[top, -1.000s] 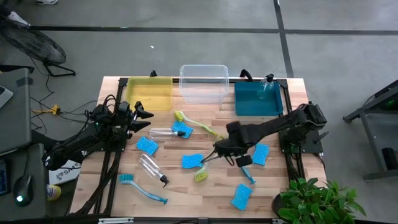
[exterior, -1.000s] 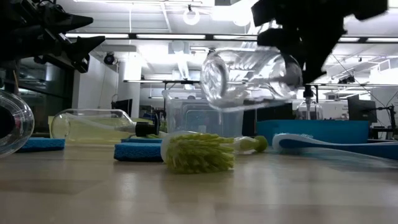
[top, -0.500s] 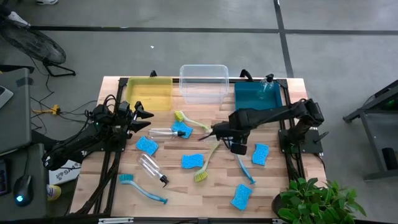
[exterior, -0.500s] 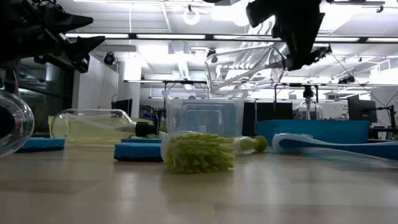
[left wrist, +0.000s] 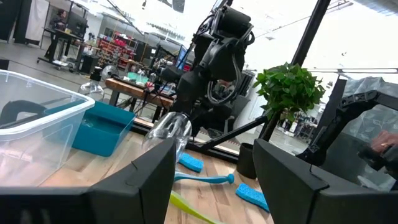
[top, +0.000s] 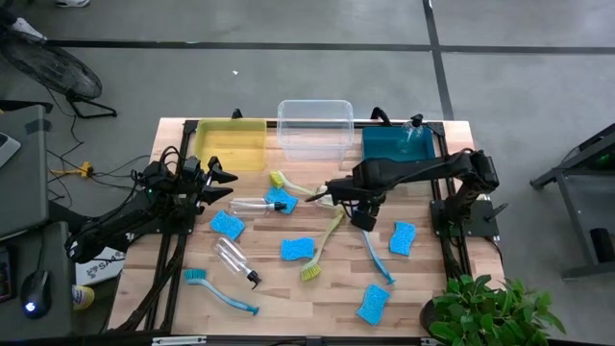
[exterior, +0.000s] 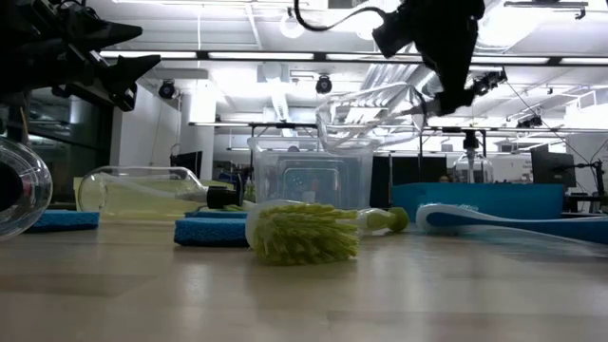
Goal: Pick & Place Kitchen Sink Supplies
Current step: Put the transparent spray bottle into the blue bin
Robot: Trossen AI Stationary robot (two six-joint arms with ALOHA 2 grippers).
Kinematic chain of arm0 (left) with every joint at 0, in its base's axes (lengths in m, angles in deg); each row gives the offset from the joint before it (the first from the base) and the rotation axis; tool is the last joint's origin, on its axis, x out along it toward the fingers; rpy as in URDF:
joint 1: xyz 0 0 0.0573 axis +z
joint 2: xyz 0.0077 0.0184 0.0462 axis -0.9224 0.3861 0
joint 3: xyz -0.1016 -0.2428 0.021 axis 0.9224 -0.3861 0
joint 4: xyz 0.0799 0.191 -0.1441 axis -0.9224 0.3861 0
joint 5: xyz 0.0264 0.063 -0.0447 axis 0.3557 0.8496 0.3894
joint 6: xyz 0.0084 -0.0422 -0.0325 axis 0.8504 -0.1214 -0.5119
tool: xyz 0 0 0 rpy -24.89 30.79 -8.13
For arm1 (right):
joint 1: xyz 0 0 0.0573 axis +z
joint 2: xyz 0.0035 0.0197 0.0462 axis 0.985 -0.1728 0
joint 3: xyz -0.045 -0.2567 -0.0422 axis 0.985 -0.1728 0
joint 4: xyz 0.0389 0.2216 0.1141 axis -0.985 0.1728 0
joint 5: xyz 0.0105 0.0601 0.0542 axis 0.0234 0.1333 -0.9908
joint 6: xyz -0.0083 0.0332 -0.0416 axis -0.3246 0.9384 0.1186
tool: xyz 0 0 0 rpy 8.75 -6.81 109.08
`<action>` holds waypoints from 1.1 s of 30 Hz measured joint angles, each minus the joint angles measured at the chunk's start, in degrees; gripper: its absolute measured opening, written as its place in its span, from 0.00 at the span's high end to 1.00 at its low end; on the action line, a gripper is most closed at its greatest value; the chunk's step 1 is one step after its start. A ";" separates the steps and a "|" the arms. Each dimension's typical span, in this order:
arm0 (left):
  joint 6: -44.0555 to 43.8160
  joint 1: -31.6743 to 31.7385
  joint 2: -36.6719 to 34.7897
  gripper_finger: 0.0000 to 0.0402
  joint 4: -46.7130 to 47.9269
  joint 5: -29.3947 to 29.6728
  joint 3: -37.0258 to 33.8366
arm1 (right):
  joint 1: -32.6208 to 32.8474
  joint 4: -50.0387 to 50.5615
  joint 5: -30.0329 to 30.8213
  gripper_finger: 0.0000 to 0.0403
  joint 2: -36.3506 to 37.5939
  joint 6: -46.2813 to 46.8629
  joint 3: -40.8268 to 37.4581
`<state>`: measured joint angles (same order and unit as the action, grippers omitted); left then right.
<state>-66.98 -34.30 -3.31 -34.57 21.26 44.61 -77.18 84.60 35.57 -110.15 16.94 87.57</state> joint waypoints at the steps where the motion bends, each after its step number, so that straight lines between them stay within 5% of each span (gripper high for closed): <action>1: 0.01 -0.01 -0.01 0.48 0.00 0.01 -0.01 | -0.24 0.08 -0.84 0.67 0.02 0.18 -0.70; 14: -0.01 -0.01 0.00 0.48 0.00 0.00 0.00 | -3.28 0.02 -7.36 0.67 0.61 0.10 -10.50; 33: 0.01 -0.01 0.01 0.48 0.00 0.00 -0.01 | 3.24 0.04 0.71 0.67 2.12 -2.64 -10.79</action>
<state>-66.97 -34.31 -3.30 -34.57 21.26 44.60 -73.94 84.64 36.28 -108.03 14.30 76.78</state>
